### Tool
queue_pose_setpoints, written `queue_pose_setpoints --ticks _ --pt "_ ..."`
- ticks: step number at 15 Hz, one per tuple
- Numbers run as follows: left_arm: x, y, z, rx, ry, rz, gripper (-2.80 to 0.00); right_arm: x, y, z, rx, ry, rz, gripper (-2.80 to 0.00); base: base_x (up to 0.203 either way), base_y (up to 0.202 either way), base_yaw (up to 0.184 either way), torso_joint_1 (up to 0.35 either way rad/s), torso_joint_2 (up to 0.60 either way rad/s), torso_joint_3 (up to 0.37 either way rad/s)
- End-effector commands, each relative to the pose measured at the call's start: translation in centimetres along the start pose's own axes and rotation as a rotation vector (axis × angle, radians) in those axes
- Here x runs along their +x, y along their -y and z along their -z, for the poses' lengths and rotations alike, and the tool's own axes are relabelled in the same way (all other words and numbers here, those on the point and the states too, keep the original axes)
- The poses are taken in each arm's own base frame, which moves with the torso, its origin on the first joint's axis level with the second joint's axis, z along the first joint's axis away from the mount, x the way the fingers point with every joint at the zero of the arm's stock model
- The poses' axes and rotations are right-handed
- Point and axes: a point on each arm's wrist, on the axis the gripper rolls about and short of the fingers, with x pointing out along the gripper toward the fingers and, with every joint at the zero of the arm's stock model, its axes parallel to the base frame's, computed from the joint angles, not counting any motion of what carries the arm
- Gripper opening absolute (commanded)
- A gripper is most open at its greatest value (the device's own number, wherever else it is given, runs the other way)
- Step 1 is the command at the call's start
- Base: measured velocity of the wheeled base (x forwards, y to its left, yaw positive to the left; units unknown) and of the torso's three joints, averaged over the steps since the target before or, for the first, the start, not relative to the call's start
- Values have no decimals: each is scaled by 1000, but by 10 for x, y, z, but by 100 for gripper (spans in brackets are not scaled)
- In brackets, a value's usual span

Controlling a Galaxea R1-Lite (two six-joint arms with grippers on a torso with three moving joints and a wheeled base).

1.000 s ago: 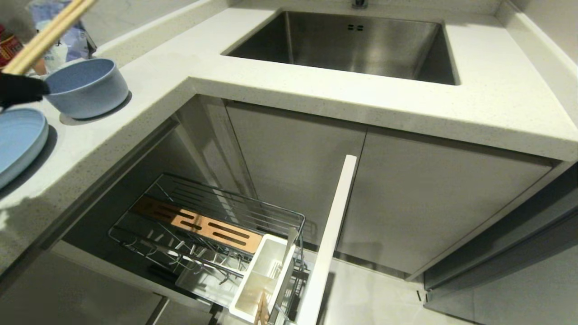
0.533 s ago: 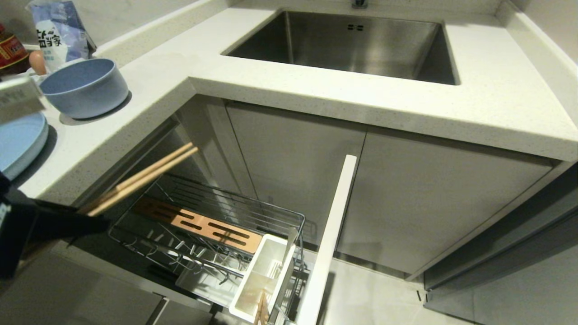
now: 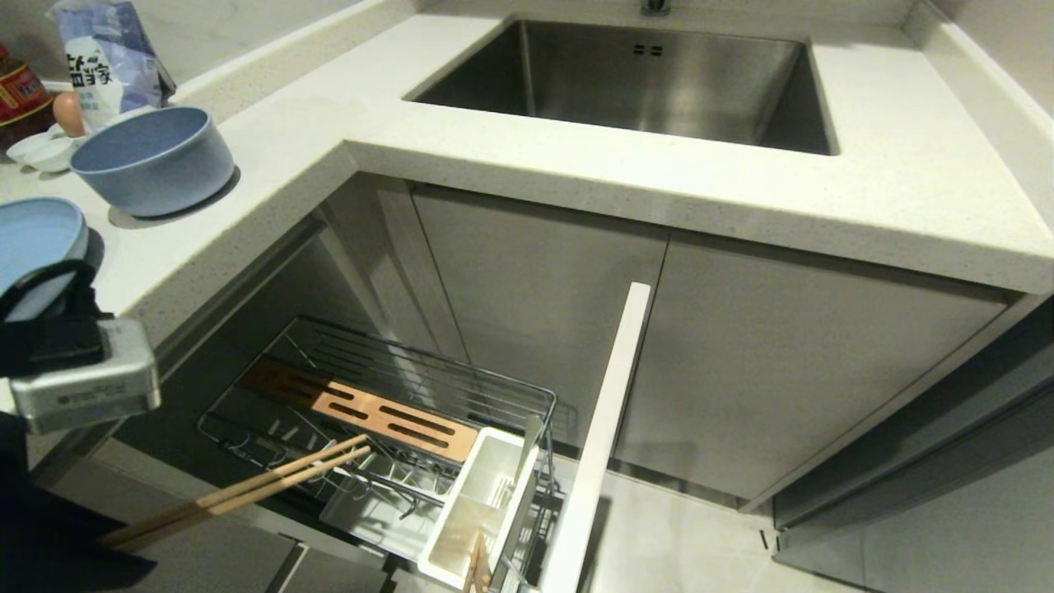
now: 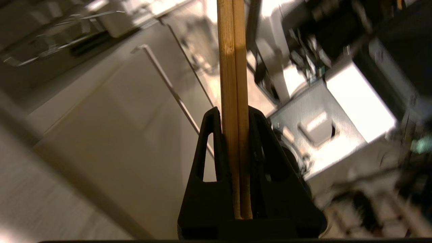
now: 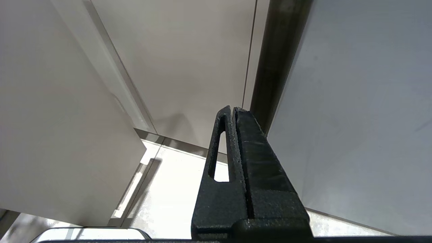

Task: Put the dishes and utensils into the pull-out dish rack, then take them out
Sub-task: Pick up the chopsticks and place it in the cupboard

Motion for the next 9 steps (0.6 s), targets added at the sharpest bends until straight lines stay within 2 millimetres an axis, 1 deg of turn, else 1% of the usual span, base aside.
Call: queue_pose_setpoints --ticks 1,6,9 --pt "14 2 -4 49 -72 34 -280 1 0 6 0 -22 0 -280 0 0 0 0 0 0" --pt "48 9 -20 121 -222 85 -280 1 0 6 0 -22 0 -280 0 0 0 0 0 0" --pt "69 16 -29 152 -237 94 -280 1 0 6 0 -22 0 -280 0 0 0 0 0 0"
